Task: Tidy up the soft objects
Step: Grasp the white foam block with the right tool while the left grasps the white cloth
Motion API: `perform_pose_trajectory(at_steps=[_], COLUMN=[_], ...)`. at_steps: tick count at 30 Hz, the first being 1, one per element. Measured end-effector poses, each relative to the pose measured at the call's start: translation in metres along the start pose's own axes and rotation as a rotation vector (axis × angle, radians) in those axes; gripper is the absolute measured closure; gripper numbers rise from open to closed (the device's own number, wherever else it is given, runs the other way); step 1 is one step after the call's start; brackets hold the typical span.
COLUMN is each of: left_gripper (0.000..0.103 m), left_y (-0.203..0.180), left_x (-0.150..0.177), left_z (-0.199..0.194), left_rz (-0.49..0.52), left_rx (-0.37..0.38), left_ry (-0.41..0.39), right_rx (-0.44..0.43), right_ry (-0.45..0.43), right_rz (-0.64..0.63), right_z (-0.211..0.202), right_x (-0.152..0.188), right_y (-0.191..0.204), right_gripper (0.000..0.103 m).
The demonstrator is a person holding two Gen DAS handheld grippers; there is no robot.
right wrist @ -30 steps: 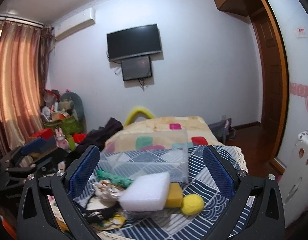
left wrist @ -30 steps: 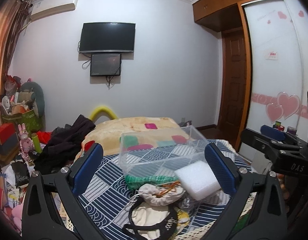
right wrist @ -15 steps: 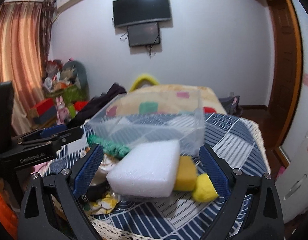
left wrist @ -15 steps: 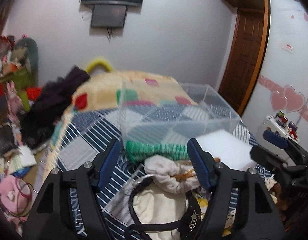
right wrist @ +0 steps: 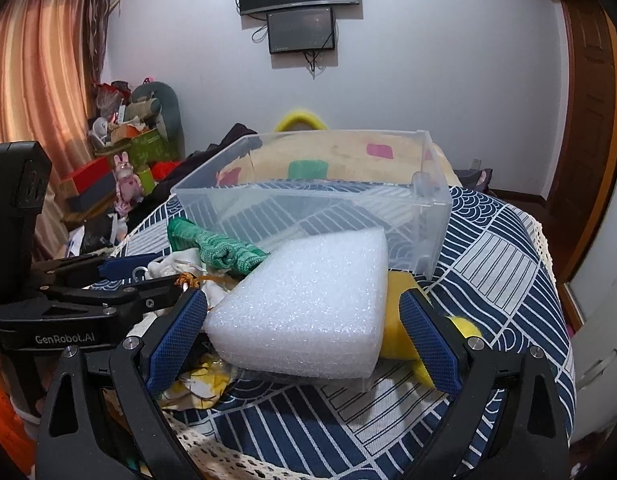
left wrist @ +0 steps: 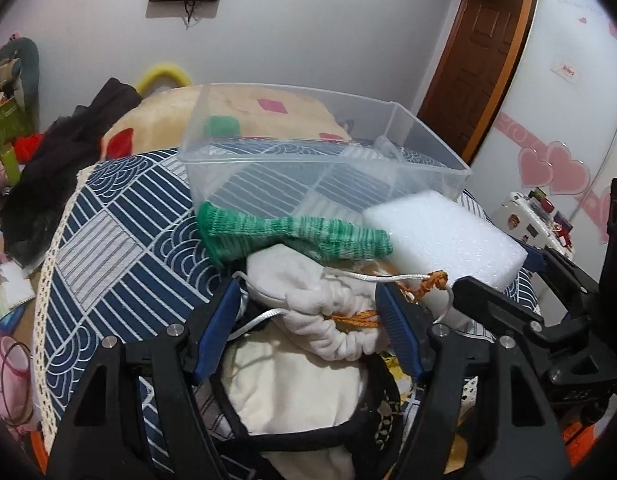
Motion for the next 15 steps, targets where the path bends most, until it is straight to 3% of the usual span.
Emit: perform_pose_trajectory(at_steps=[2, 8, 15], left_gripper=[0.043, 0.070, 0.082], left_y=[-0.004, -0.011, -0.014], left_x=[0.000, 0.004, -0.002], left_z=[-0.003, -0.002, -0.019], left_rz=[0.016, 0.044, 0.054], left_rx=[0.011, 0.011, 0.009], left_ry=[-0.010, -0.003, -0.042], right_rx=[-0.015, -0.015, 0.009], right_ry=[0.005, 0.009, -0.026], right_rz=[-0.003, -0.027, -0.034], right_z=[0.001, 0.003, -0.008], right_x=[0.000, 0.001, -0.006], right_y=[0.001, 0.005, 0.003], right_gripper=[0.014, 0.017, 0.018])
Point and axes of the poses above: each gripper's, at about its wrist camera, not at the fingertips, and z roughly the way its jaws point, y to its left, x to its underside, the point moved 7 cm from there along z, roughly the way its jaws point, and after that the axes turned 8 degrees about -y, right-handed, at the moved point
